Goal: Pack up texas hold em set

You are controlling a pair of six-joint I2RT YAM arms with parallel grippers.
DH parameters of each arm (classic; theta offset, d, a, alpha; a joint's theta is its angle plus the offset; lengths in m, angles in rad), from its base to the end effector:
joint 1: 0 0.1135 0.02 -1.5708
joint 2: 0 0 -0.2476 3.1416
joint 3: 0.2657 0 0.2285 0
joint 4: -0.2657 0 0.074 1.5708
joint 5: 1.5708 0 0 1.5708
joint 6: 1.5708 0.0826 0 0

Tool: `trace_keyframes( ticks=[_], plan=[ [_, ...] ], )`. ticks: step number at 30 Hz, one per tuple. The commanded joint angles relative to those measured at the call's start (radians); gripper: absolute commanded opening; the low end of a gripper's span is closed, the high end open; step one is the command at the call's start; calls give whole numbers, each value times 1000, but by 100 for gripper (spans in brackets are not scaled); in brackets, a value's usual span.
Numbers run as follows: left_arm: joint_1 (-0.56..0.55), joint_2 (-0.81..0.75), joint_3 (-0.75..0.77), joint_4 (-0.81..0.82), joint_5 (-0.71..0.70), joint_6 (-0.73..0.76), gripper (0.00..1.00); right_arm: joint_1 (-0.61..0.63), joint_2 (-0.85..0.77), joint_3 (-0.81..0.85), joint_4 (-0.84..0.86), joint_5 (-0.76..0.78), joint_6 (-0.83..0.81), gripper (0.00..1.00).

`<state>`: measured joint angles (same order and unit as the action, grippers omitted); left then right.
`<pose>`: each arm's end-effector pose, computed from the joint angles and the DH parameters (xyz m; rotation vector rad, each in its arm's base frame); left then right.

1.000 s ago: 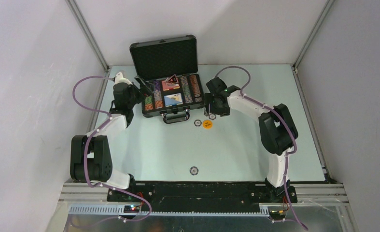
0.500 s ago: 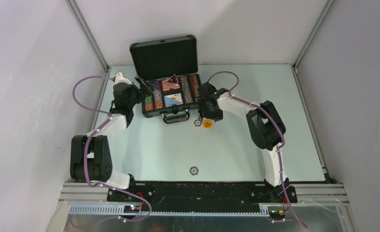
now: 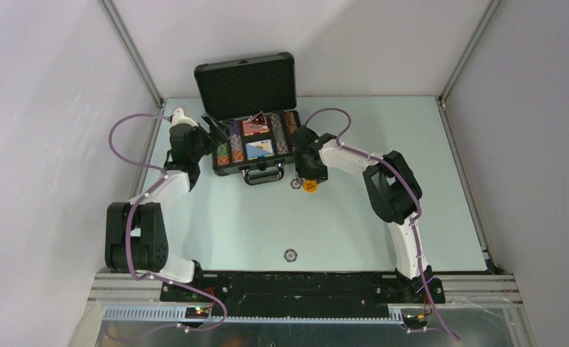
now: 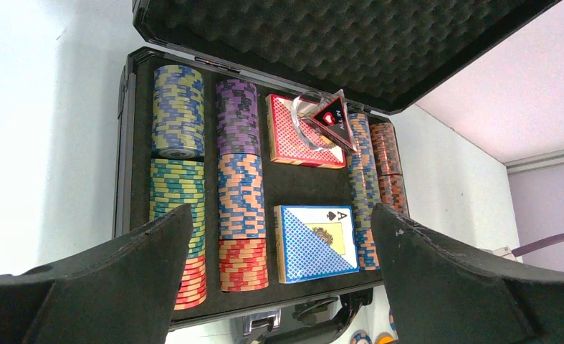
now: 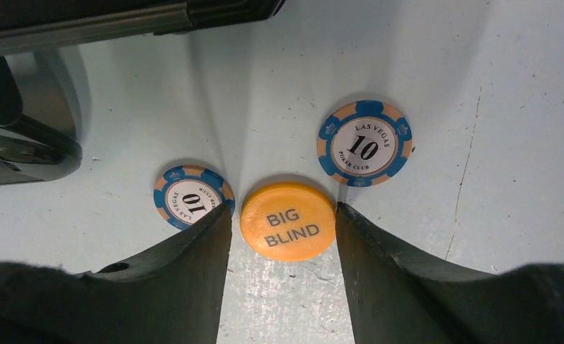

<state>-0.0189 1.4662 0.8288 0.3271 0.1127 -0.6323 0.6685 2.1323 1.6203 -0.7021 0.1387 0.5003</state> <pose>0.3554 -0.0160 0.2291 -0.5030 1.8494 -0.5492 0.3428 0.2562 0.1214 -0.1978 2.7595 0.1148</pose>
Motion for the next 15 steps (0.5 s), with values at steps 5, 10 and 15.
trace_keyframes(
  ticks=[5,10,15],
  plan=[
    [8,1,47,19,14,-12,98,25,11,14,-58,44,-13,60],
    [8,0,46,19,14,-12,98,26,14,8,-56,49,-17,54],
    [9,0,46,18,14,-12,98,25,11,6,-63,55,-21,49]
  ],
)
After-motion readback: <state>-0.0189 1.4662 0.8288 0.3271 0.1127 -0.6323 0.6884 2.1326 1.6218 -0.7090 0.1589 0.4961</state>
